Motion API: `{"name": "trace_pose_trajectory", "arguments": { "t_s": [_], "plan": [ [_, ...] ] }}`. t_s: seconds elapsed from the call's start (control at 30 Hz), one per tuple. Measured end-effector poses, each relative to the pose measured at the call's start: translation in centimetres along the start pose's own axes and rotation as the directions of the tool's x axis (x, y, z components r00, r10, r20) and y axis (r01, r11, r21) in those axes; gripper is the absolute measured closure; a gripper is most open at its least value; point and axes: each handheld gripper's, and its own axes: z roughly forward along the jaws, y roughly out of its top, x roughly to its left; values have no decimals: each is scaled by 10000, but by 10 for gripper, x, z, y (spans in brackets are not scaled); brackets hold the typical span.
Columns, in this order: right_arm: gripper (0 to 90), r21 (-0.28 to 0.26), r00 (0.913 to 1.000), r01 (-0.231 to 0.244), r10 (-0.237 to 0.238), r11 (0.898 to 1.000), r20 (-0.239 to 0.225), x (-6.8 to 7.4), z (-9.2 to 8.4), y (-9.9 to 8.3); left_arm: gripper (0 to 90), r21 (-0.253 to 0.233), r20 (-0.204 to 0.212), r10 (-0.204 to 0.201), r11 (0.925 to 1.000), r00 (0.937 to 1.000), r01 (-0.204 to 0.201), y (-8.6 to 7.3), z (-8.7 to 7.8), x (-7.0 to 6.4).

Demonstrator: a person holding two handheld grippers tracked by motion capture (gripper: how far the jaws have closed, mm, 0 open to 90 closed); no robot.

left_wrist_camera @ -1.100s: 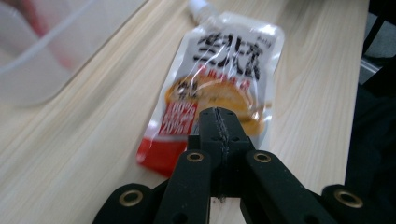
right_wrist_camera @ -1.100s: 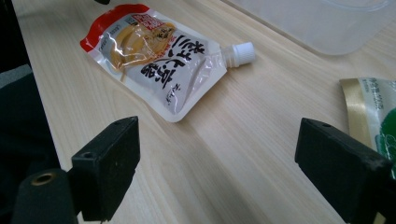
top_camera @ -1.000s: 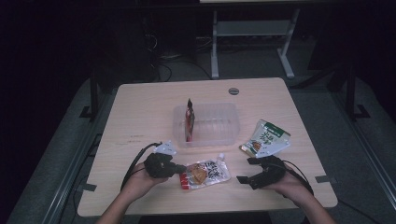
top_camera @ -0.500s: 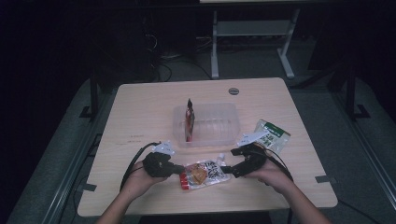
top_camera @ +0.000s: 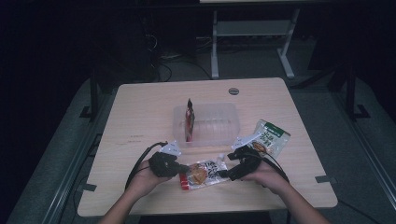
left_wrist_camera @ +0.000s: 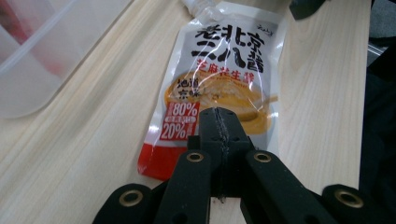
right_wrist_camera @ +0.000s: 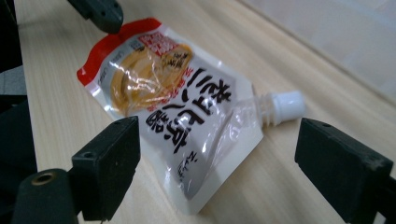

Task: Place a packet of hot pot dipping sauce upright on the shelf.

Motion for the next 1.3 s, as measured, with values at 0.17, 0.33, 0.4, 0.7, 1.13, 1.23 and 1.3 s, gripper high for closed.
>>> {"name": "trace_pose_trajectory", "arguments": {
  "t_s": [0.17, 0.33, 0.4, 0.7, 1.13, 1.23, 1.3],
  "plan": [
    [137, 356, 10000, -37, 39, 9994, -61, 0, 5, -4, 899, 52, 48, 56, 10000, 10000, -56, 3, 5, 1],
    [137, 527, 9998, -61, 71, 9986, -186, 1, 8, -5, 899, 22, 187, 133, 9999, 9997, -133, 14, 17, 3],
    [138, 533, 9997, -66, 78, 9986, -216, 2, 9, -5, 900, 197, 224, 214, 9996, 9995, -219, 16, 23, 3],
    [158, 785, 9992, -113, 144, 9968, -381, 2, 10, -7, 900, 782, -109, 490, 9958, 9987, -480, 18, 39, -3],
    [298, 779, 9947, -121, 199, 9969, -1006, 9, 20, -2, 900, 976, -360, 455, 9943, 9983, -418, 17, 46, -5],
    [364, 696, 9911, -429, 512, 9967, -1231, 6, 23, 1, 900, 950, -338, 447, 9946, 9984, -413, 17, 46, -5],
    [405, 632, 9879, -641, 723, 9959, -1375, 4, 23, 2, 900, 1012, -310, 496, 9938, 9983, -463, 17, 45, -4]
  ]
}}
